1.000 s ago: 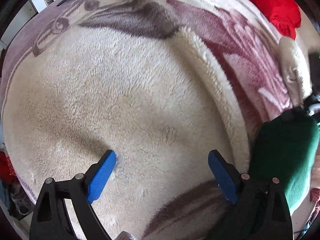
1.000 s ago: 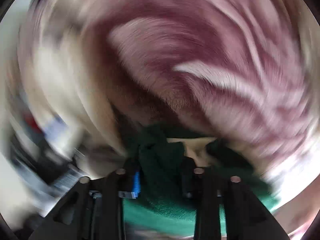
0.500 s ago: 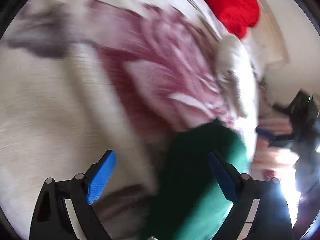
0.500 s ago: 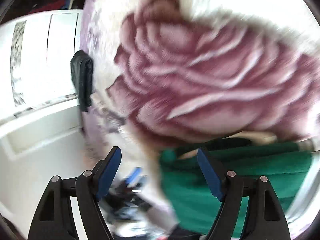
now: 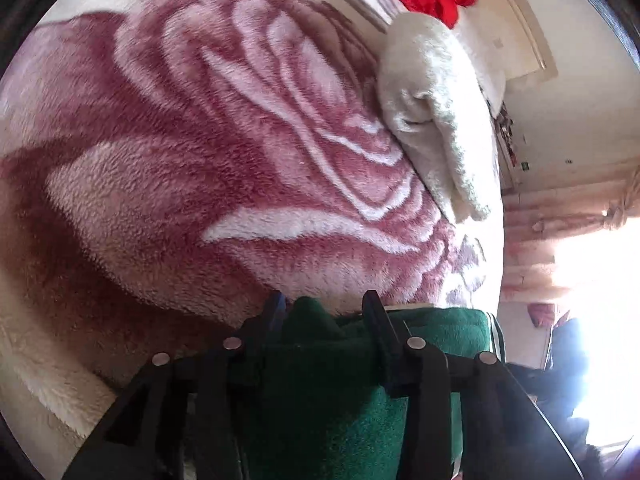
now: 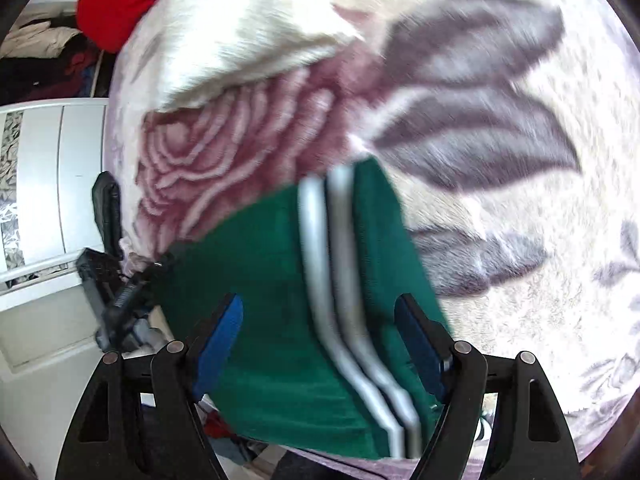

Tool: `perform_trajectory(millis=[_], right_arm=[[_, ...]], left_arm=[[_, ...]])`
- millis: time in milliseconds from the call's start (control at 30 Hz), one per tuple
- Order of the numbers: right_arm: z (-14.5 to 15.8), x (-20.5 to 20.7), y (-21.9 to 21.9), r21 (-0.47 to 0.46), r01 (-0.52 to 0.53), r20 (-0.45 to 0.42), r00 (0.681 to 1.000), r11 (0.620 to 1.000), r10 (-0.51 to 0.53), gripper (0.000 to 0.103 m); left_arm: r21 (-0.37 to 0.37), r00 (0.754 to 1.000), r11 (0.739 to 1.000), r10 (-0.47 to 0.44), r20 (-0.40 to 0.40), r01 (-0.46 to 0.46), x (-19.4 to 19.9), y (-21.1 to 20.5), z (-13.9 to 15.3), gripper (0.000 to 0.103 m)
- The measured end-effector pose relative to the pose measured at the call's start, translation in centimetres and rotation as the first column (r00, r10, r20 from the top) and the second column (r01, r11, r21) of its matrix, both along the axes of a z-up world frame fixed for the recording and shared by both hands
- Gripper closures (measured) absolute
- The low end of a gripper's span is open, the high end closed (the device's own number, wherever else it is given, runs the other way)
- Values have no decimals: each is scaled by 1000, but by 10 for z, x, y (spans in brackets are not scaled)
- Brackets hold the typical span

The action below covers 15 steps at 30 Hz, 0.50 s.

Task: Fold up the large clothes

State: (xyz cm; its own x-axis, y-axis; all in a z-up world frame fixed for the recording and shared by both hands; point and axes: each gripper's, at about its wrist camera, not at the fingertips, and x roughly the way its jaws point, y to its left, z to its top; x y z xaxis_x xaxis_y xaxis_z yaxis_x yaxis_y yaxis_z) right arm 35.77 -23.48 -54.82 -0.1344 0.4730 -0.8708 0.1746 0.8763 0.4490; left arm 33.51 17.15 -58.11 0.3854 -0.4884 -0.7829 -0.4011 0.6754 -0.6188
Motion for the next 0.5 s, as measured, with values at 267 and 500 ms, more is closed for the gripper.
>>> perform_trajectory(millis=[267, 500], right_arm=[[4, -3, -8, -19, 108, 130, 986, 994, -104, 101], [-43, 0, -29, 40, 79, -28, 997, 996, -78, 89]], left_arm=[[35, 999, 998, -47, -7, 47, 5, -5, -2, 66], [90, 993, 991, -99, -59, 104, 14, -12, 7, 65]])
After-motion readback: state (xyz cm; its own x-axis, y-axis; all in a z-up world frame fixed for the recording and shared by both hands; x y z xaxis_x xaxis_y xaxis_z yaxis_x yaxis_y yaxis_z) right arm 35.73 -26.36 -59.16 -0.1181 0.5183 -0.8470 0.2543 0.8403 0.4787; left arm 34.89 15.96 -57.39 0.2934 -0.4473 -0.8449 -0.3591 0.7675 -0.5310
